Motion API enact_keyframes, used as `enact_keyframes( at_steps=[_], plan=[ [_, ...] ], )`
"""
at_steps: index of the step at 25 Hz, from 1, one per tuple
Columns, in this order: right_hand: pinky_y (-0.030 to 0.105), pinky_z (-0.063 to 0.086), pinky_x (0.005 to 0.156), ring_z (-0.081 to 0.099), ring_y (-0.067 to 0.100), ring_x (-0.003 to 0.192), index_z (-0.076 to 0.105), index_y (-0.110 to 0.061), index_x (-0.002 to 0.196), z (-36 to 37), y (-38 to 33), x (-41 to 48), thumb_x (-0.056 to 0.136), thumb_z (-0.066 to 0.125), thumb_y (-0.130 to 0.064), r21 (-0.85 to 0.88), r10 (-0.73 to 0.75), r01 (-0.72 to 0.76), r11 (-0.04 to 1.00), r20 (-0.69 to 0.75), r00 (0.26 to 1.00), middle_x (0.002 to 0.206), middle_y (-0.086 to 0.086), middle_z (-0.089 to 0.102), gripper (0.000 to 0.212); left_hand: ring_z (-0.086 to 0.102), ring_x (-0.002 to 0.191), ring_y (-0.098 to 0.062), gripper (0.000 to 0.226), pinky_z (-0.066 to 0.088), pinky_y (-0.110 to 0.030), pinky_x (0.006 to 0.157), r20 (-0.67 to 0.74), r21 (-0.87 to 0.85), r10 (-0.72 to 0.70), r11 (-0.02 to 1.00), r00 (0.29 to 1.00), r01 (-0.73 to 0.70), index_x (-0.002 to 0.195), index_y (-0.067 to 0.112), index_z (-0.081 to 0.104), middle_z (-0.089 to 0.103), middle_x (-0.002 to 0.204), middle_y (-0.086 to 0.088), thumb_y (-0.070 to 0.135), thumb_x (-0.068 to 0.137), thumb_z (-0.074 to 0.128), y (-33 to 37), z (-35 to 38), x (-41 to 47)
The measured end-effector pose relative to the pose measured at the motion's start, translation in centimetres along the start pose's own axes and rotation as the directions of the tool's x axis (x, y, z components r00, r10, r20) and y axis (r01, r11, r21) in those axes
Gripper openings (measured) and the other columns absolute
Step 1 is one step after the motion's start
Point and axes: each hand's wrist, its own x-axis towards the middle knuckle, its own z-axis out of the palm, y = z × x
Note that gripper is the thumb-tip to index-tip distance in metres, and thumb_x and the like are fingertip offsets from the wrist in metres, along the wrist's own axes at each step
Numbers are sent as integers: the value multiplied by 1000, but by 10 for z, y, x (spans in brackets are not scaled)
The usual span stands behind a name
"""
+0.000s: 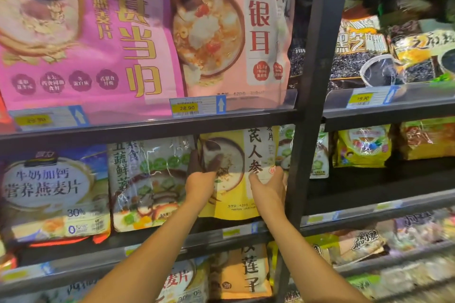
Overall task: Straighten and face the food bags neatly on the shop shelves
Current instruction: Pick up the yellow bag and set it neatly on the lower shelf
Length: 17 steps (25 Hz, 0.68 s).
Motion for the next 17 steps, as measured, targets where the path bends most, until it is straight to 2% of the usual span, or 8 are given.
enact_keyframes(
  at_steps=[3, 5, 6, 8, 10, 12, 14, 17],
  plan=[
    [34, 34, 113, 37, 30, 147, 25, -11, 160, 1, 4, 11, 101, 63, -27, -25, 49, -49, 998, 1, 999, 164, 8, 35, 72, 63, 117, -28, 88, 53, -41, 99, -2, -26, -13, 1000, 1000, 12, 150, 24, 44, 64, 135, -6, 64, 77, 70, -7, 12, -1],
    [29, 32, 109, 38, 28, 145, 34, -6, 153, 2, 8, 14, 100, 63, -26, -145, 68, -67, 987, 0, 998, 160, 11, 40, 64, 64, 113, -32, 70, 54, -39, 96, 57, -18, -99, 995, 994, 100, 148, 13, 47, 66, 126, -12, 42, 90, 72, -7, 16, -6],
    [30, 31, 110, 36, 28, 145, 35, -6, 151, 4, 13, 14, 99, 66, -28, -228, 55, -52, 972, 8, 998, 160, 12, 38, 64, 63, 115, -32, 65, 53, -39, 98, 50, -18, -120, 993, 992, 121, 149, 9, 46, 65, 130, -16, 32, 93, 71, -11, 16, -7],
    [36, 33, 116, 29, 29, 149, 25, -10, 157, 6, 21, 6, 92, 73, -32, -364, 10, 12, 931, 60, 998, 166, 9, 24, 84, 60, 123, -31, 69, 51, -45, 105, 18, -48, -69, 996, 997, 70, 149, 10, 45, 61, 139, -16, 29, 90, 75, -17, 16, -3],
    [40, 39, 112, 32, 28, 145, 26, -15, 157, 7, 33, -7, 87, 79, -32, -411, -61, 91, 907, 87, 994, 162, 7, 27, 89, 61, 124, -29, 76, 53, -47, 104, 7, -41, -61, 997, 998, 61, 149, 15, 43, 62, 139, -12, 32, 85, 80, -27, 17, 9],
    [42, 44, 103, 46, 26, 133, 47, -23, 138, 11, 43, -17, 89, 73, -39, -549, -136, 224, 805, 197, 971, 143, 3, 48, 58, 61, 124, -29, 81, 54, -46, 102, 21, -12, -92, 996, 996, 92, 150, 13, 41, 62, 140, -11, 29, 83, 83, -18, 12, 8],
    [44, 42, 100, 53, 25, 124, 59, -28, 124, 12, 48, -20, 95, 60, -48, -680, -88, 335, 653, 370, 925, 129, -2, 60, 35, 62, 124, -29, 79, 54, -42, 102, 56, 13, -126, 992, 990, 125, 147, 10, 46, 63, 138, -11, 30, 81, 84, -12, 7, 8],
    [45, 39, 101, 54, 27, 122, 63, -30, 123, 15, 48, -14, 98, 52, -50, -716, -17, 401, 572, 478, 878, 130, 0, 60, 34, 61, 127, -29, 89, 53, -49, 103, 64, 52, -102, 994, 993, 98, 145, 13, 46, 62, 140, -10, 41, 70, 85, -14, 2, 18]
  ],
)
